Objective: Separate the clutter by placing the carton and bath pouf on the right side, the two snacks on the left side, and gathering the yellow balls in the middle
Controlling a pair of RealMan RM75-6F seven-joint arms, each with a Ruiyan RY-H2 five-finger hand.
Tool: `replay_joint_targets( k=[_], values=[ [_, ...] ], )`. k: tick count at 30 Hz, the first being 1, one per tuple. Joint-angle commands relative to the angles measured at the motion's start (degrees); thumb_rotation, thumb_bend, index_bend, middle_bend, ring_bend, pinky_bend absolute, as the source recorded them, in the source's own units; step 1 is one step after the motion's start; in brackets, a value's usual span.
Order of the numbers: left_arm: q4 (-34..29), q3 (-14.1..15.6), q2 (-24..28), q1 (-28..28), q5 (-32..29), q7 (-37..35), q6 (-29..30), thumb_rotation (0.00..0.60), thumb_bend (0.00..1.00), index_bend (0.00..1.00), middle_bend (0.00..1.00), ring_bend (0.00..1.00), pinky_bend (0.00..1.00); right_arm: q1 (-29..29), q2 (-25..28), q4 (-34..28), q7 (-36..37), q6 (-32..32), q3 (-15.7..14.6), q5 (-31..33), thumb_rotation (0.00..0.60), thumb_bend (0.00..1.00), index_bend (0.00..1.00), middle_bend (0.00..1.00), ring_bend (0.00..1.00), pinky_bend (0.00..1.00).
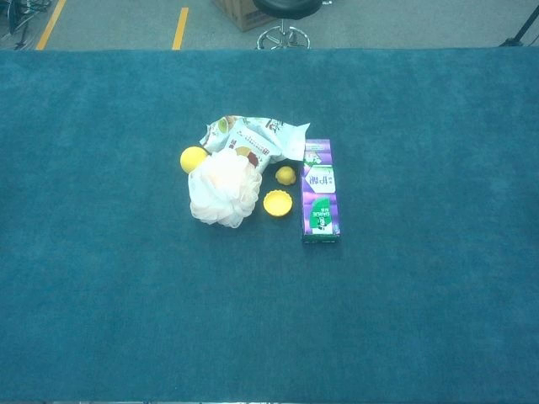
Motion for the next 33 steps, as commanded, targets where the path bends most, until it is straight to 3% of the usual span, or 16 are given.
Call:
replay_joint_targets(
  k=[1, 23, 33],
  values=[
    [0.0, 0.1, 0.0, 0.1, 0.0, 0.0, 0.0, 0.600, 0.45, 0.32, 0.19, 0.09, 0.20, -0.1, -0.1, 0.2, 0.1, -0.1, 0.0, 0.0, 0.600, 0.00, 0.32, 0.21, 0.08, 0.20],
    [0.0, 0.1, 0.1, 0.6, -0.3, -0.1, 0.5, 0.600, 0.45, 0.32, 0.19, 0.09, 0.20, 1.0, -0.6, 1.2, 1.4, -2.6, 0.5, -0.6, 0.600, 0.00, 0.32, 0.21, 0.08, 0.20],
    [0.2, 0.2, 0.0, 0.6, -0.3, -0.3, 0.2, 0.600, 0.45, 0.32, 0.19, 0.09, 0.20, 6.5, -2.9, 4.0, 4.8, -9.5, 0.2, -5.8, 0.600, 0.00, 0.32, 0.22, 0.08, 0.21]
  ],
)
